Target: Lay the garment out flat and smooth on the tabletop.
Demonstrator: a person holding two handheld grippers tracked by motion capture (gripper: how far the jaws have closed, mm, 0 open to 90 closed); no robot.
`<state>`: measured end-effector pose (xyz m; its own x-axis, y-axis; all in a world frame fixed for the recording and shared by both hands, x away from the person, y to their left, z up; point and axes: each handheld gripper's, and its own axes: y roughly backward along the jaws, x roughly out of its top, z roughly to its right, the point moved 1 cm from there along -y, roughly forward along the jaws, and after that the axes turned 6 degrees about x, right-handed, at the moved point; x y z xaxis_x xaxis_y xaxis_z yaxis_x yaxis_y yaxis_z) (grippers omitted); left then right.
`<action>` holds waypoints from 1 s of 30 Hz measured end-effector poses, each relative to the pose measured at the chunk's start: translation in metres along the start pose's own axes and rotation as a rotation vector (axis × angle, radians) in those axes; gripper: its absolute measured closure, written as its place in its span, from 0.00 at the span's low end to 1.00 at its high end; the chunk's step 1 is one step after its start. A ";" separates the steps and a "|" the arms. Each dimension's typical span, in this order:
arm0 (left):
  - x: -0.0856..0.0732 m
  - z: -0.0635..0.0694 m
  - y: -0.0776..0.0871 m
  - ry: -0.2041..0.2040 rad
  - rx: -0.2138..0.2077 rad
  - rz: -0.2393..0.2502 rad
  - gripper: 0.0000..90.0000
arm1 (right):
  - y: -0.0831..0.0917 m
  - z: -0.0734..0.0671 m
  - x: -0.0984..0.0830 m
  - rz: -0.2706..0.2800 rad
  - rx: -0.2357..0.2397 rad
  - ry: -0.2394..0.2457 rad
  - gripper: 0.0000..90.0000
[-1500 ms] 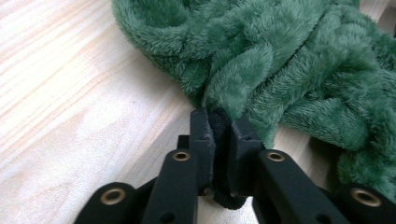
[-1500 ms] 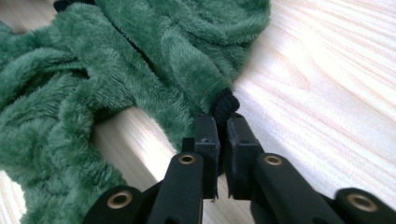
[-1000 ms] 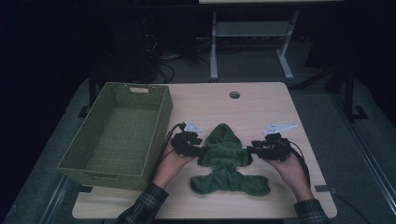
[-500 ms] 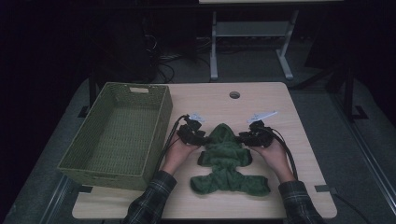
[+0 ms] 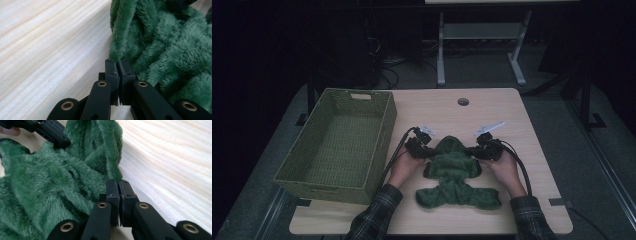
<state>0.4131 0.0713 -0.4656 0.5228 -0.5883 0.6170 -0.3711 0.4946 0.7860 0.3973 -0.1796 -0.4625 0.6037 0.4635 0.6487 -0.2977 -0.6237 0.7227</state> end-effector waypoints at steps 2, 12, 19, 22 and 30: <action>0.002 -0.001 0.006 -0.004 0.010 0.023 0.97 | 0.005 -0.001 0.001 0.017 -0.009 0.005 0.97; 0.020 -0.014 0.025 0.023 0.104 0.172 0.97 | 0.035 0.015 0.011 0.102 -0.075 -0.012 0.98; 0.017 -0.024 -0.003 0.017 0.110 0.162 0.98 | 0.021 0.040 0.000 0.063 -0.085 -0.093 0.99; 0.014 -0.028 -0.016 0.007 0.119 0.140 0.98 | 0.013 0.044 -0.002 0.040 -0.120 -0.096 0.99; 0.014 -0.032 -0.028 -0.003 0.118 0.154 0.97 | 0.004 0.050 -0.004 0.020 -0.165 -0.076 0.99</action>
<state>0.4550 0.0700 -0.4804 0.4504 -0.5131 0.7306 -0.5340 0.5011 0.6811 0.4311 -0.2150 -0.4741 0.6491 0.3989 0.6478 -0.4236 -0.5177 0.7433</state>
